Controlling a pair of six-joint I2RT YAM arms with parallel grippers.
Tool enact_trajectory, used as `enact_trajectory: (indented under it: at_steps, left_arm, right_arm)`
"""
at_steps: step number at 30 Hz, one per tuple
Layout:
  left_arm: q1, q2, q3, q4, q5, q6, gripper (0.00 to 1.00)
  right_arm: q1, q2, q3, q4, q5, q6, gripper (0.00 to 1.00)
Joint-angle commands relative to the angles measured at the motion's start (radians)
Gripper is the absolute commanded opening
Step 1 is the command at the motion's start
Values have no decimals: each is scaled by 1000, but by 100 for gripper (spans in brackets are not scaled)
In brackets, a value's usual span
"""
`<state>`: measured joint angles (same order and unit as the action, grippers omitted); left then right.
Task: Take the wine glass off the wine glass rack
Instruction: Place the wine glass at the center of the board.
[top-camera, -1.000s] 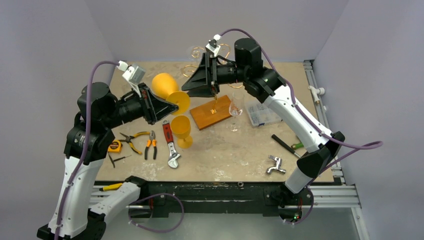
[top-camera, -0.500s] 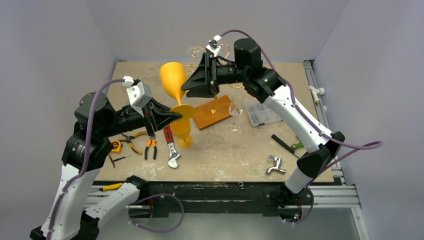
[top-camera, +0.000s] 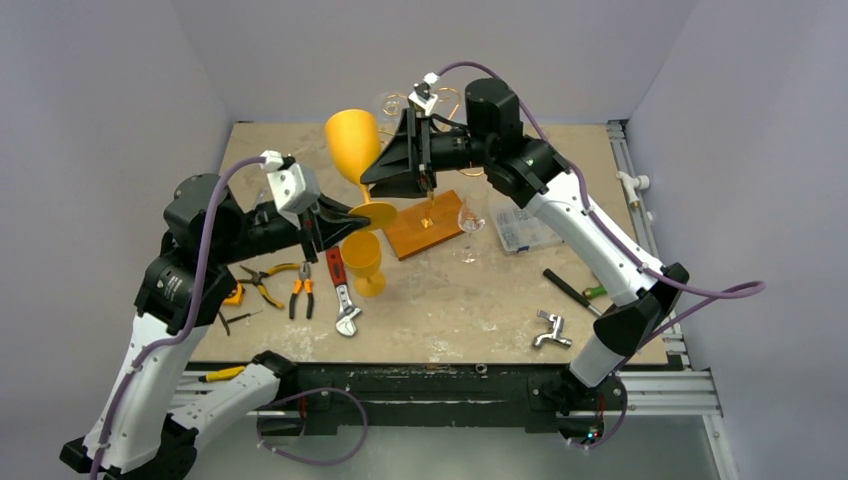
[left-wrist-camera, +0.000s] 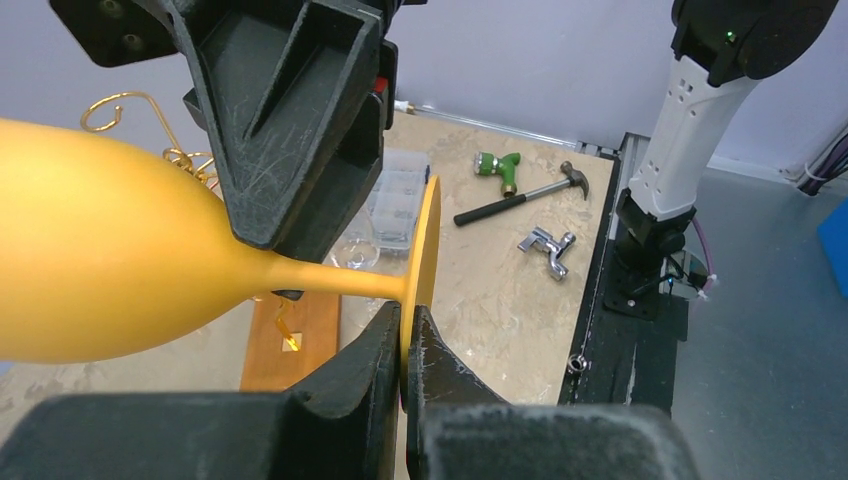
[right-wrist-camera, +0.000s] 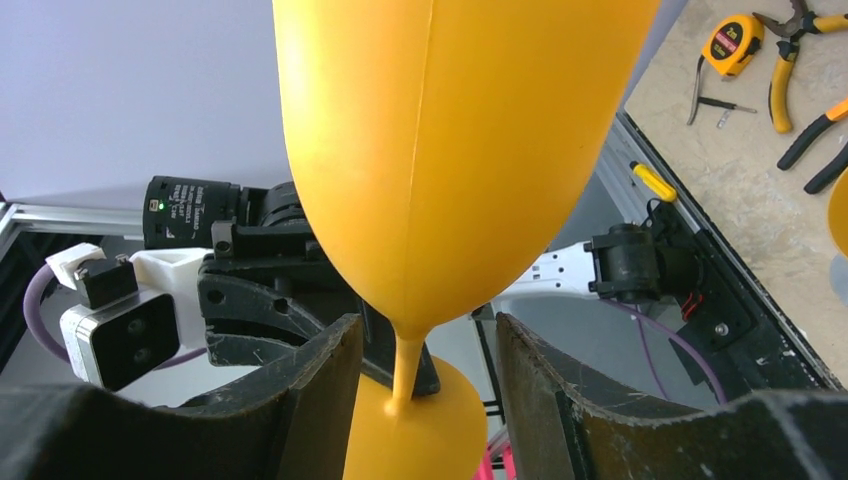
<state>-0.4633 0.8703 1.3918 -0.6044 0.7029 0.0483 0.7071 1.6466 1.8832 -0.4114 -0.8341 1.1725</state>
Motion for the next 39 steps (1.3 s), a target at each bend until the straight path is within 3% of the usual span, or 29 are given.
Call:
enact_trajectory:
  at_steps: [1, 23, 27, 33, 34, 39]
  left_arm:
    - [-13, 17, 13, 77, -37, 30, 0]
    - [-27, 44, 9, 130, -58, -3, 0]
    - [-27, 49, 10, 128, -56, 3, 0]
    - [-26, 63, 31, 108, -57, 5, 0]
    - [-27, 65, 36, 102, -57, 5, 3]
    - [-26, 53, 42, 79, -56, 18, 42]
  right_arm:
    - [12, -22, 39, 61, -30, 29, 49]
    - [37, 8, 10, 224, 7, 104, 19]
    - [37, 10, 10, 225, 6, 105, 0]
    - [37, 4, 7, 244, 6, 102, 0]
    - [36, 2, 3, 247, 6, 102, 0]
    - [36, -3, 1, 257, 7, 98, 0]
